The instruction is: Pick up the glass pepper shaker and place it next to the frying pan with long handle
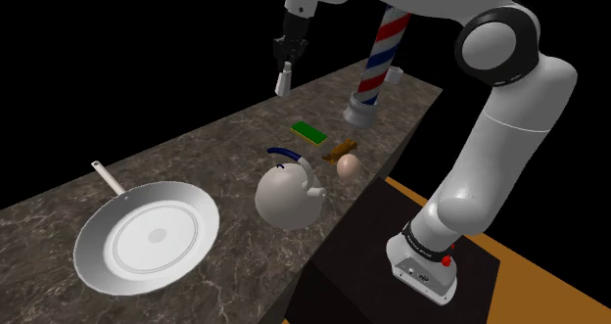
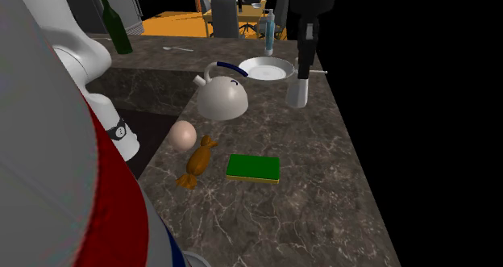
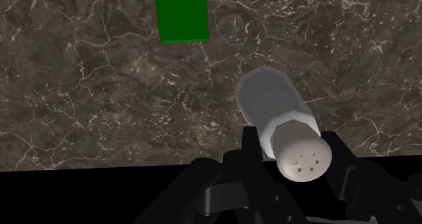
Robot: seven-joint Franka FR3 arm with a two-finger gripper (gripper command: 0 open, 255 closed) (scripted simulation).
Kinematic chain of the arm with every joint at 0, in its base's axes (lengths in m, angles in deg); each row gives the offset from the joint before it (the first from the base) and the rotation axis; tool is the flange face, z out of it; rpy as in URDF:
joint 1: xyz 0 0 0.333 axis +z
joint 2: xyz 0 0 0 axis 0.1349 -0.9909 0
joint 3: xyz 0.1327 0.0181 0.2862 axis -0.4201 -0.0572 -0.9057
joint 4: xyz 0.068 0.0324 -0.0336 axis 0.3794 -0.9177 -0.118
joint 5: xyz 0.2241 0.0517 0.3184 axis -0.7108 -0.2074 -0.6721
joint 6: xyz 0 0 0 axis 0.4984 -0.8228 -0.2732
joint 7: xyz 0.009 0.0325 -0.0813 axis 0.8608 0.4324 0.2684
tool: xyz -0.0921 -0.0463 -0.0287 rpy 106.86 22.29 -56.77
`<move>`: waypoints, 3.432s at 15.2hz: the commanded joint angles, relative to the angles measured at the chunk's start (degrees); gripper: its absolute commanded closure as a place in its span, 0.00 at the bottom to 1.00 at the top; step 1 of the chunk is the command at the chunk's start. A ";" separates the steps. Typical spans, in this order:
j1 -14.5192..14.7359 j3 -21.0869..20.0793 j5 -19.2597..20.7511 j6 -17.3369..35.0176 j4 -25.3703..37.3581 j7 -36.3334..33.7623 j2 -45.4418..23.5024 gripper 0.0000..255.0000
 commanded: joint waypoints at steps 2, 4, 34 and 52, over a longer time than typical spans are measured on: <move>1.77 -1.17 0.50 1.95 -7.62 -2.86 5.98 1.00; 2.86 -2.14 0.70 2.91 -11.51 -4.89 9.10 1.00; 18.99 -26.66 -5.84 6.05 -35.04 -42.12 33.54 1.00; 19.34 -28.89 -6.61 20.43 -46.51 -41.87 30.57 1.00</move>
